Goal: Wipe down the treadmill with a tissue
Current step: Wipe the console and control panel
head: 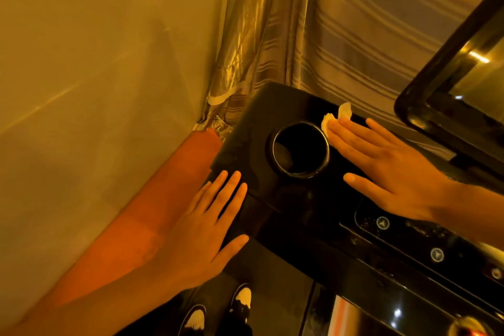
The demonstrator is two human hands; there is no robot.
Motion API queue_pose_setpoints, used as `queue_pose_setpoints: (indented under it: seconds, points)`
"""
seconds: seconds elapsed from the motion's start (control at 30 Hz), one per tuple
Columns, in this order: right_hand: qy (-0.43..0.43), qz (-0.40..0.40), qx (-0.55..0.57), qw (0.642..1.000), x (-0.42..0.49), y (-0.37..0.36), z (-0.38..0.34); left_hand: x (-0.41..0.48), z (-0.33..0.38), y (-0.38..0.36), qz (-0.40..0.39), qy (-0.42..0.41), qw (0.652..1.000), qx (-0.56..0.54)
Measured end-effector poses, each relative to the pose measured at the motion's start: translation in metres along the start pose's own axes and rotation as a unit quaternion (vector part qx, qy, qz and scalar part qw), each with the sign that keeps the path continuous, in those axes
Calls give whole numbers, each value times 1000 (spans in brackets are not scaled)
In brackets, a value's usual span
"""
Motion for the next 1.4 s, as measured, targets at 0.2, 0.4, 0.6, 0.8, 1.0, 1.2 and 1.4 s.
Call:
queue_pose_setpoints:
  seconds: [0.2, 0.4, 0.6, 0.8, 1.0, 1.2, 1.4]
  points:
    - [20, -7, 12, 1000, 57, 9, 25, 0, -1, -2, -10, 10, 1000, 10]
    - [50, -2, 35, 998, 18, 7, 13, 0, 0, -1, -5, 12, 1000, 10]
    - [73, -29, 51, 996, 86, 16, 31, 0, 0, 1, 2, 8, 1000, 7]
    - [107, -30, 65, 992, 55, 20, 33, 1, 0, 2, 7, 5, 1000, -5]
    - [76, -72, 42, 994, 146, 12, 29, 1, -2, 2, 0, 8, 1000, 9]
    - [97, -48, 54, 993, 100, 23, 24, 1, -2, 3, 3, 13, 1000, 24]
    - [48, -85, 76, 992, 185, 17, 33, 3, -2, 2, 5, 13, 998, 67]
Point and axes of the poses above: each hand's wrist, its own x-axis towards the middle knuckle, its own y-axis out of the back of the hand, z = x × y, the point moved 5 cm from there along x, towards the middle knuckle, and after that the axes turned 12 degrees about y, right-handed, at the moved point
